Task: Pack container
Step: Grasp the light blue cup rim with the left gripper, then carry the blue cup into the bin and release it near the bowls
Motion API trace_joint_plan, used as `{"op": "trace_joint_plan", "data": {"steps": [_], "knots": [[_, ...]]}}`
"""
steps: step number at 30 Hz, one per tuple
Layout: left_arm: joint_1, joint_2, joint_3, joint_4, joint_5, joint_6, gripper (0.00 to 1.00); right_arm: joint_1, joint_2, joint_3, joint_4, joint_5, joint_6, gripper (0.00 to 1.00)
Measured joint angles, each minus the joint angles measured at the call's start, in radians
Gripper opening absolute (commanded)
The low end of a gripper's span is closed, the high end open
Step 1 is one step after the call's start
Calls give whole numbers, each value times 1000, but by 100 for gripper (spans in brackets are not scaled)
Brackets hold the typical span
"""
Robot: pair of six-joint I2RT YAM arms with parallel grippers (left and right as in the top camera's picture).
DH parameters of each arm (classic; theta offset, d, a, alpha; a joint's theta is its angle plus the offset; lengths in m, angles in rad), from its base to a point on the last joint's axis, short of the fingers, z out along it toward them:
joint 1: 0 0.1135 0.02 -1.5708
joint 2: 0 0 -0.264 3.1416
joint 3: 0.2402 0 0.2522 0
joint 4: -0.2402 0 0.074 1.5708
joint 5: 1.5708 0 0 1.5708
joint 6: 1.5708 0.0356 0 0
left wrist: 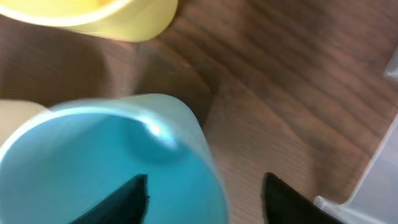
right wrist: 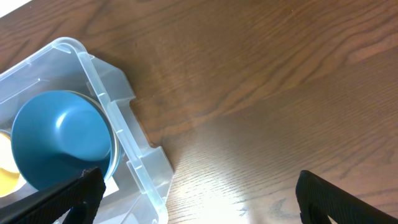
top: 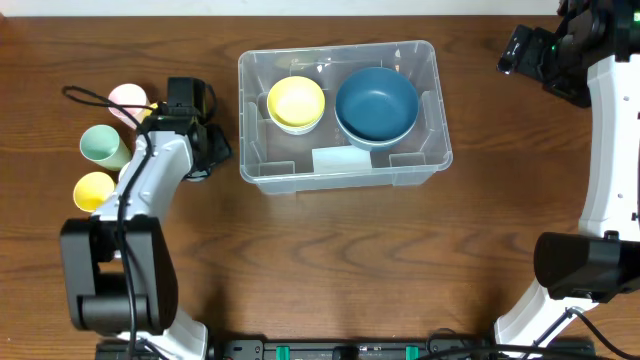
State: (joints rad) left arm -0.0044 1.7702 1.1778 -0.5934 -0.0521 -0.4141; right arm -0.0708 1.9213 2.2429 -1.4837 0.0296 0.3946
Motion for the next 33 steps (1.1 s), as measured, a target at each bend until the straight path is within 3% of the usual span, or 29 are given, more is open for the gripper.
{"op": "trace_joint_plan", "data": {"steps": [3,9,16,25,33], "knots": [[0,14,0,0,0,9,27,0,0,0,0,0,0,99],[0,14,0,0,0,13,6,0,0,0,0,0,0,99],[0,-54,0,-39,0,19,6,0,0,0,0,0,0,99],[-8,-417,7,-148,51,46,6,0,0,0,0,0,0,99],[-183,-636,75,-195,128,101,6,0,0,0,0,0,0,99]]}}
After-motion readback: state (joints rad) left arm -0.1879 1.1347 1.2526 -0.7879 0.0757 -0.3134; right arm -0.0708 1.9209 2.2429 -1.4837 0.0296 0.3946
